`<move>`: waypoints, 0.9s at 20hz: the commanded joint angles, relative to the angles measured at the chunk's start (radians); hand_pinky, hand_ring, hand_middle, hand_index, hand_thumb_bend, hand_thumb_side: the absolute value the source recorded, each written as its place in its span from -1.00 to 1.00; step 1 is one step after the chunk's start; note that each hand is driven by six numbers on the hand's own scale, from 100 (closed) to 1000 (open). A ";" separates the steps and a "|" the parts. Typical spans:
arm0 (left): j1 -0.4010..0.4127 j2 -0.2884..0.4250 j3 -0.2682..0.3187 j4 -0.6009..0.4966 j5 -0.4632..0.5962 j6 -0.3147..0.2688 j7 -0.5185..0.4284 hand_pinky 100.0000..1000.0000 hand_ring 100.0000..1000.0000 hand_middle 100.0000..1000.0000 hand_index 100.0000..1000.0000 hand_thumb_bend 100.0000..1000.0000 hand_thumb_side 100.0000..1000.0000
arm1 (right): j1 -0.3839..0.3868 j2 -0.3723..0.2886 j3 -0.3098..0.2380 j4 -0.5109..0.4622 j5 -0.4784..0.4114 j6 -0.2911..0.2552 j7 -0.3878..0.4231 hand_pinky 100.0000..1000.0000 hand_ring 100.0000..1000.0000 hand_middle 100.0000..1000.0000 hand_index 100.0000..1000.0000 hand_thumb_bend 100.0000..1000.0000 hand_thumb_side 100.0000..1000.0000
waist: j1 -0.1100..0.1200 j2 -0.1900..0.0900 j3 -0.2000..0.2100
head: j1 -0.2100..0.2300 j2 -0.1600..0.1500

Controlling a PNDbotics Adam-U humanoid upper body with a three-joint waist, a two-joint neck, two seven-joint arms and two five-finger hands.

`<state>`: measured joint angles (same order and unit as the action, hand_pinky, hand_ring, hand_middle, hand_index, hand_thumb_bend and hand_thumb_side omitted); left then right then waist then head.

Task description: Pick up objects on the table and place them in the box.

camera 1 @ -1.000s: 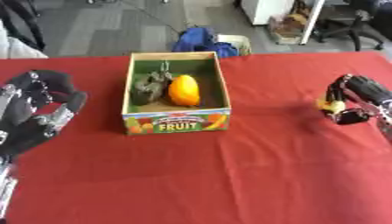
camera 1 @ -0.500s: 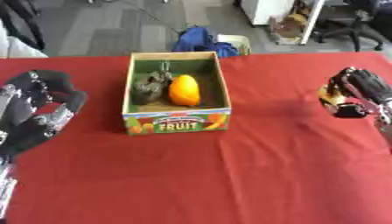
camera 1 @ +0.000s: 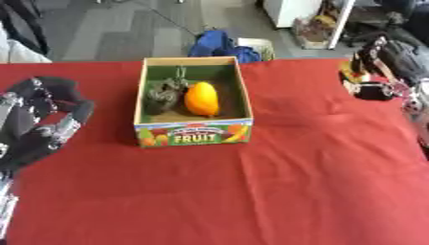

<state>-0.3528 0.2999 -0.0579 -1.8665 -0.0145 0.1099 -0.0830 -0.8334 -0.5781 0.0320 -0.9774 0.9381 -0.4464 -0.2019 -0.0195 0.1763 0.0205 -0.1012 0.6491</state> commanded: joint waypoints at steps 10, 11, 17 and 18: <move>-0.028 0.007 -0.007 -0.023 0.010 -0.002 -0.013 0.15 0.21 0.01 0.28 -0.03 -0.42 | -0.201 0.195 0.022 0.061 0.025 -0.018 0.074 -0.24 -0.57 -0.78 -0.56 -1.00 -1.00 | 0.002 -0.017 0.050 | -0.027 -0.010; -0.032 0.006 -0.009 -0.023 0.011 -0.002 -0.015 0.15 0.21 0.01 0.28 -0.03 -0.42 | -0.210 0.214 0.021 0.072 0.037 -0.016 0.072 -0.24 -0.56 -0.78 -0.56 -1.00 -1.00 | 0.001 -0.013 0.059 | -0.032 -0.012; -0.054 0.002 -0.021 -0.026 0.015 -0.002 -0.028 0.15 0.21 0.01 0.28 -0.03 -0.42 | -0.246 0.285 0.013 0.131 0.111 -0.008 0.057 -0.18 -0.50 -0.71 -0.48 -1.00 -1.00 | 0.000 0.003 0.109 | -0.060 -0.027; -0.056 0.002 -0.022 -0.026 0.015 -0.002 -0.029 0.15 0.21 0.01 0.28 -0.03 -0.42 | -0.249 0.293 0.010 0.141 0.124 -0.005 0.053 -0.17 -0.49 -0.70 -0.48 -1.00 -1.00 | 0.000 0.004 0.114 | -0.062 -0.029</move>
<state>-0.3914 0.2976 -0.0787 -1.8722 -0.0006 0.1083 -0.1069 -1.0529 -0.2809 0.0538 -0.8364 1.0439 -0.4545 -0.1420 -0.0217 0.1961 0.1370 -0.1567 0.6317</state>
